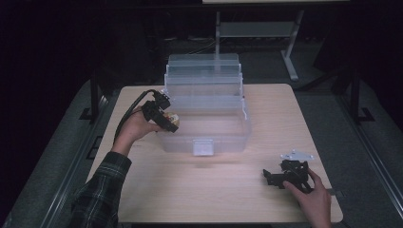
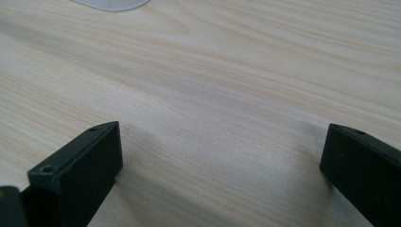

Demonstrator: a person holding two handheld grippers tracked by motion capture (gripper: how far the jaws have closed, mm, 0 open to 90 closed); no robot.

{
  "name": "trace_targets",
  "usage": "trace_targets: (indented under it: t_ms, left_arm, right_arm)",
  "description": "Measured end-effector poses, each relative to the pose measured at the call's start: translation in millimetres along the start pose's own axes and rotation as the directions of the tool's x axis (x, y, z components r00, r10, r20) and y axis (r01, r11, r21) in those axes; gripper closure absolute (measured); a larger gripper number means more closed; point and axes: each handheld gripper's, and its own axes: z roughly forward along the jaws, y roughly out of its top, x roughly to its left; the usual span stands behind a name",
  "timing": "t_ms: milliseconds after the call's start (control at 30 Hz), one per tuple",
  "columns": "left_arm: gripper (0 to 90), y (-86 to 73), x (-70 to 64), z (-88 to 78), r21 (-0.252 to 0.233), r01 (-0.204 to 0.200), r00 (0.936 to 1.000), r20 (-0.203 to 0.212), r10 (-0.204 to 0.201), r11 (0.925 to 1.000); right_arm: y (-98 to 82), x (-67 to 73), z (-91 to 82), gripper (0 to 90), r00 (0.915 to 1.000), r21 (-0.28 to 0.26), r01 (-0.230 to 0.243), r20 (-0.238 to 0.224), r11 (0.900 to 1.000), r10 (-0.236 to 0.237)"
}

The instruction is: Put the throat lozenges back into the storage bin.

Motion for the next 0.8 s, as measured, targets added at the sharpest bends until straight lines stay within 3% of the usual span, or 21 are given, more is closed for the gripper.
trace_targets:
  t_ms: [233,800]
  left_arm:
    - [18.4,0.0,-0.6,-2.6,-0.006,0.004,1.0000,0.002,-0.004,1.0000]
    - [16.3,-15.5,-5.4,-26.2,-0.087,0.008,0.9999,-0.007,-0.009,0.9962]
  right_arm:
    - [0.0,0.0,0.0,0.0,1.0000,0.000,0.000,0.000,1.000,0.000]
    - [-0.2,0.0,-0.1,0.0,1.0000,-0.001,0.001,-0.002,1.000,-0.001]
